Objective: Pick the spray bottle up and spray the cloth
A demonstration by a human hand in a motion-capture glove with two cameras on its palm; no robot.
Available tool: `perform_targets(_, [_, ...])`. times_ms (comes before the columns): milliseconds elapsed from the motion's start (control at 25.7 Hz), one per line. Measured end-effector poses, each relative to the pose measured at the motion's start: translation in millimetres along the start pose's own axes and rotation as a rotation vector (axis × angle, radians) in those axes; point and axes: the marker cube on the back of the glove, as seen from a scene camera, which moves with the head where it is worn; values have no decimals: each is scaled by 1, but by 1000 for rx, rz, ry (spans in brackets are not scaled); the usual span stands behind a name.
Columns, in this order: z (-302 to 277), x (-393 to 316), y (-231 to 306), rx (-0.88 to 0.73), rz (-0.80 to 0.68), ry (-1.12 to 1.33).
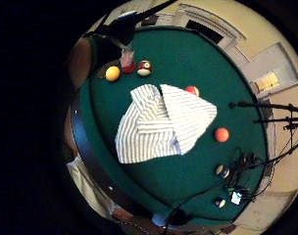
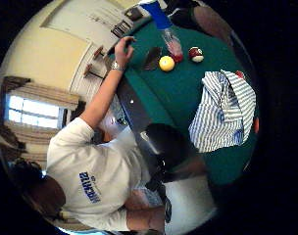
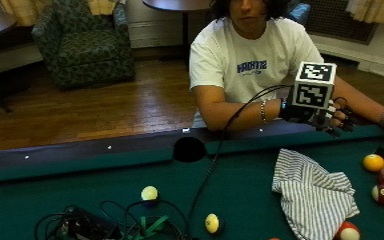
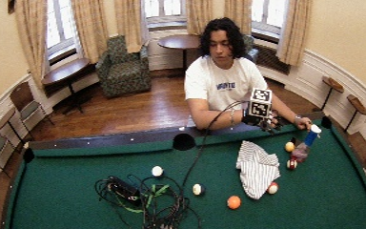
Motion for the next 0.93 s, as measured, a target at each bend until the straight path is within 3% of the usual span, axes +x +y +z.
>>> perform_targets(933, [2, 1, 0, -4, 13, 9])
